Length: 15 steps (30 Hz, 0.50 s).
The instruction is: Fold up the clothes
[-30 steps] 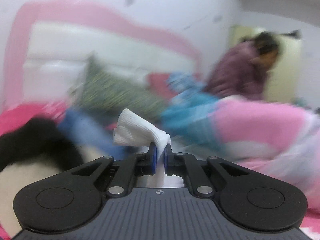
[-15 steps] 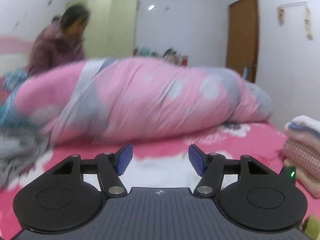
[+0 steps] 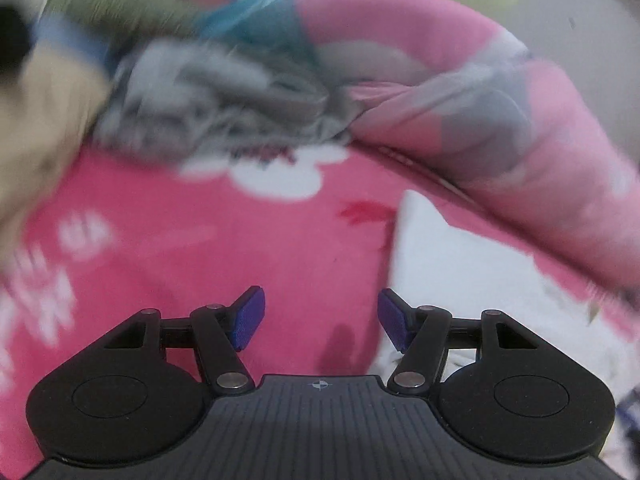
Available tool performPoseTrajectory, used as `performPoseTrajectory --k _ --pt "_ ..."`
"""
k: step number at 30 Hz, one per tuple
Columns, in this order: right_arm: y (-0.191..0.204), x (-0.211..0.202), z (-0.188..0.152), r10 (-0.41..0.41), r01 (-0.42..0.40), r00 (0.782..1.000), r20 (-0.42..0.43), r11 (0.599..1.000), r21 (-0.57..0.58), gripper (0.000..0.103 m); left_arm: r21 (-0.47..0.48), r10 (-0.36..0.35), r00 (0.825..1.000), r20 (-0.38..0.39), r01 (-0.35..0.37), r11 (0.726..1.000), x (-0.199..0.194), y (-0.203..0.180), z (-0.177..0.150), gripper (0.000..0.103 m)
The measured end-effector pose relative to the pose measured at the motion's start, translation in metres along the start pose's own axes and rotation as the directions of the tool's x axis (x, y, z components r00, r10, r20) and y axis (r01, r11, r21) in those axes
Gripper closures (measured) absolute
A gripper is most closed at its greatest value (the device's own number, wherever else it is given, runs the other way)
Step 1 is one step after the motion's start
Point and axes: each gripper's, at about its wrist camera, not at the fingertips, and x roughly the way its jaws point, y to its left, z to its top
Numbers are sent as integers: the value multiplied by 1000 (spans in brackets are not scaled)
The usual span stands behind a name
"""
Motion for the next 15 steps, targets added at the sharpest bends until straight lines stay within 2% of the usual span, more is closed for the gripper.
performPoseTrajectory --k 5,8,9,10,12,15 --pt "5 8 5 -105 100 994 23 983 153 68 24 -87 995 47 86 996 -12 -4 -2 40" --pt "10 12 1 -168 155 984 56 971 184 75 27 -124 992 9 124 992 -2 -8 -6 40" --pt "13 14 -1 -189 174 980 68 968 183 81 46 -116 993 7 116 992 -1 -11 -8 41" --pt "18 17 -2 -220 205 973 76 965 165 90 73 -99 995 12 98 992 -1 -15 -11 41" --pt "31 21 -3 -276 267 957 88 959 99 92 110 -82 996 25 79 991 -4 -20 -13 40" --pt "58 24 2 -324 329 938 123 944 -22 97 97 -83 996 27 80 992 -4 -18 -13 41"
